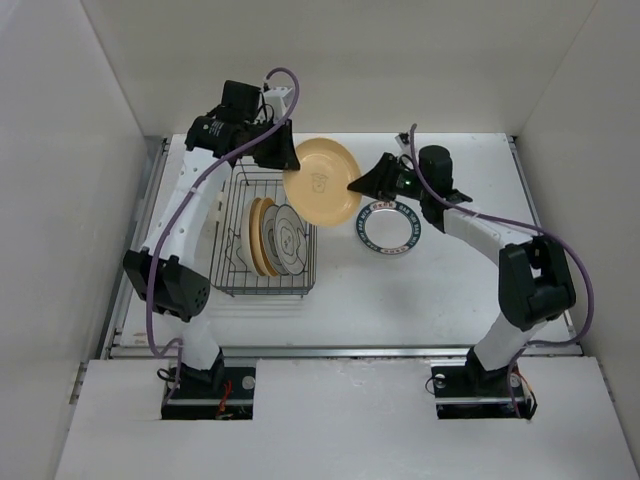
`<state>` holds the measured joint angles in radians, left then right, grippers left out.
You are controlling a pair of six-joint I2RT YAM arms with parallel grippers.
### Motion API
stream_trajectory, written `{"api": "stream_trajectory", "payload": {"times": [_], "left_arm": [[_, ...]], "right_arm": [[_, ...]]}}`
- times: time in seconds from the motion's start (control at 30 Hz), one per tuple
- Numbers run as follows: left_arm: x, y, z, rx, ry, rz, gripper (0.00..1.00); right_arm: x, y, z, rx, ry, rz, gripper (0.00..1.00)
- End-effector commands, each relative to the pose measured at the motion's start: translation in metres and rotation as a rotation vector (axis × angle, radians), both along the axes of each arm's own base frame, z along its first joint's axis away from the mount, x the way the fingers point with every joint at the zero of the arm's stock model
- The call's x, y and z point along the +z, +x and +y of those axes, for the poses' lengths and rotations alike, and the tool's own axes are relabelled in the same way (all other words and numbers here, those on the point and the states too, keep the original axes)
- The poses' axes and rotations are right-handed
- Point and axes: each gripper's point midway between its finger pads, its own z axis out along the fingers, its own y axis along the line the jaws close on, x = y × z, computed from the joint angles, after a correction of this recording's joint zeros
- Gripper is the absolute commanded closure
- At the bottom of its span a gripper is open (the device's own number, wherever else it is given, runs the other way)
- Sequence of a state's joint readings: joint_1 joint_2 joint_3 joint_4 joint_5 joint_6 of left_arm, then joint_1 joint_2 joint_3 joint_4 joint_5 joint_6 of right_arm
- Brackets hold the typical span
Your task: Unload the plates from the dish rack
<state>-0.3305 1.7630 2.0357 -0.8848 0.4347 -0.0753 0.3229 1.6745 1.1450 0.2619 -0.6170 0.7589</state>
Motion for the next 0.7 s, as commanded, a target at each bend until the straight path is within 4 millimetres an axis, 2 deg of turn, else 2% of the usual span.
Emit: {"api": "stream_trajectory", "payload": {"times": [0.0,0.03,0.07,0.1,0.13,0.17,0.2,0.23,0.27,0.3,0.37,0.4,0.43,0.47,0.5,0.57,0.6,0.63,0.67], "left_arm": [[0.010,-0.012,-0.017,-0.085,-0.095,0.026,1.00],[0.003,-0.011,-0.016,-0.077,-0.083,0.046,1.00],[0.001,-0.011,-0.014,-0.068,-0.072,0.053,1.00],[-0.004,-0.008,-0.012,-0.062,-0.053,0.052,0.97],[-0.003,-0.007,-0.009,-0.055,-0.036,0.043,0.88],[-0.002,-0.002,-0.004,-0.035,-0.007,0.018,0.76],[-0.006,-0.002,0.001,-0.034,0.025,0.013,0.69],[-0.005,-0.002,0.004,-0.018,0.041,0.011,0.58],[-0.008,0.007,0.012,0.017,0.086,-0.011,0.44],[-0.007,0.008,0.018,0.041,0.110,-0.015,0.21],[-0.004,0.014,0.030,0.088,0.168,-0.036,0.04],[-0.002,0.020,0.045,0.157,0.230,-0.059,0.00],[-0.005,0.022,0.054,0.189,0.270,-0.054,0.00],[0.001,0.025,0.062,0.226,0.298,-0.074,0.00],[0.003,0.029,0.079,0.297,0.364,-0.094,0.00],[-0.001,0.025,0.098,0.350,0.455,-0.083,0.00],[-0.005,0.025,0.107,0.358,0.510,-0.077,0.00],[-0.006,0.024,0.120,0.392,0.571,-0.077,0.00],[-0.013,0.018,0.127,0.388,0.621,-0.043,0.00]], "right_arm": [[0.012,0.004,0.016,0.079,0.063,-0.054,0.64],[0.009,0.002,0.018,0.088,0.070,-0.033,0.79],[0.013,0.004,0.018,0.088,0.073,-0.043,1.00],[0.010,0.005,0.019,0.086,0.079,-0.031,1.00],[0.010,0.005,0.019,0.086,0.079,-0.031,1.00],[0.018,0.005,0.019,0.084,0.094,-0.042,1.00],[0.016,0.007,0.018,0.068,0.097,-0.037,1.00],[0.017,0.008,0.012,0.054,0.103,-0.029,1.00],[0.022,0.009,0.011,0.030,0.120,-0.016,1.00],[0.017,0.015,0.002,-0.006,0.124,0.008,1.00],[0.023,0.026,-0.021,-0.106,0.150,0.032,1.00],[0.021,0.029,-0.031,-0.149,0.153,0.052,1.00],[0.009,0.040,-0.057,-0.259,0.147,0.092,1.00],[0.013,0.042,-0.073,-0.319,0.158,0.097,1.00],[0.010,0.045,-0.090,-0.387,0.172,0.131,1.00],[-0.008,0.050,-0.144,-0.593,0.136,0.199,1.00],[-0.013,0.050,-0.163,-0.668,0.116,0.224,1.00],[-0.024,0.047,-0.181,-0.744,0.087,0.263,1.00],[-0.045,0.041,-0.214,-0.877,0.031,0.331,1.00]]}}
